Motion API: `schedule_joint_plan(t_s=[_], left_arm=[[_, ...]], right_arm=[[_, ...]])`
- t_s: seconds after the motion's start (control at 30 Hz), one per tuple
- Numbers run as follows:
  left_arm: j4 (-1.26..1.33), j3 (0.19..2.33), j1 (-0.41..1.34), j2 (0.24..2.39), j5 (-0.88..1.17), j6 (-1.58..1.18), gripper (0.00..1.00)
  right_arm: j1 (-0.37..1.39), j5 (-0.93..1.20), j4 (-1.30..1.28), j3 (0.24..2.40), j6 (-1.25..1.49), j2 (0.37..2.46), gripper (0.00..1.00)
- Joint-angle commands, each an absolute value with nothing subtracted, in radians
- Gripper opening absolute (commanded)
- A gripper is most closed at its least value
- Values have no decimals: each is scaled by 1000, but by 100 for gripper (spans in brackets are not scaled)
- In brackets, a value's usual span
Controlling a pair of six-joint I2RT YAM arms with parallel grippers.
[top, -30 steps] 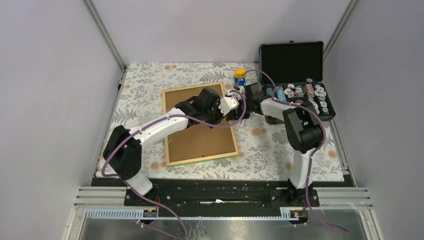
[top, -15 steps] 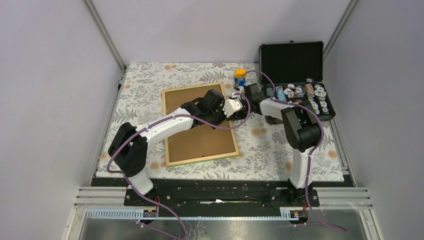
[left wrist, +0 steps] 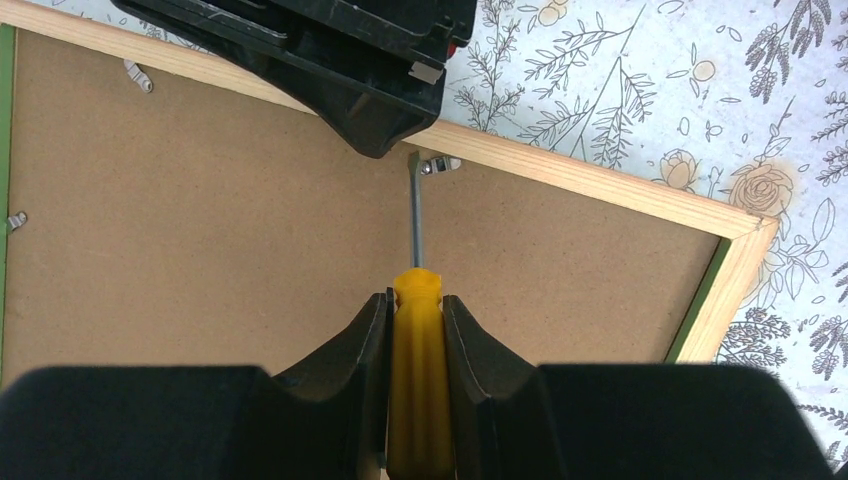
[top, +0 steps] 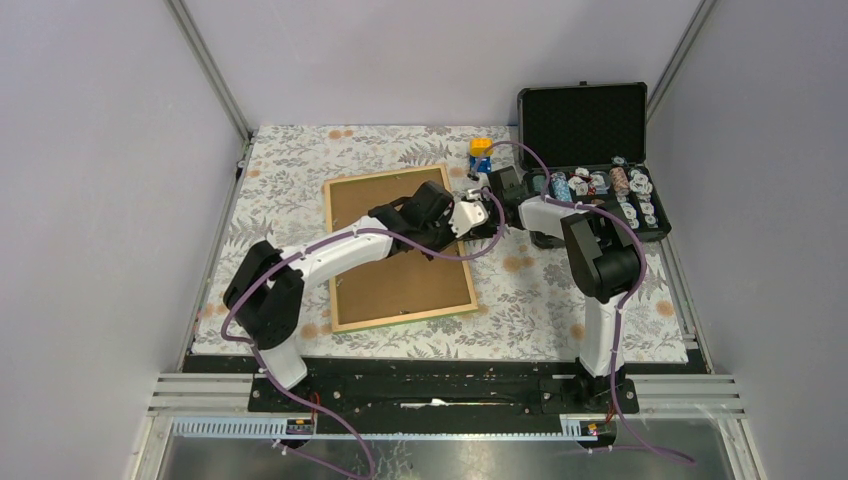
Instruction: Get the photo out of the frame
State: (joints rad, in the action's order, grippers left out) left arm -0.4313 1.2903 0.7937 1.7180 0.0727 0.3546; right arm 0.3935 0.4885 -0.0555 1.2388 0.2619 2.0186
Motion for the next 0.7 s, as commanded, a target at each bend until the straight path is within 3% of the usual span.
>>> schedule_joint_plan(t_s=[0.0,0.67], left_arm=[[-383,1335,807,1726,63,376,0],[-516,1346,863,1730,58,426,0]], right_arm=[[391,488,-69,1256,264,2051,42],[391,479,-87,1269,259,2071,40]])
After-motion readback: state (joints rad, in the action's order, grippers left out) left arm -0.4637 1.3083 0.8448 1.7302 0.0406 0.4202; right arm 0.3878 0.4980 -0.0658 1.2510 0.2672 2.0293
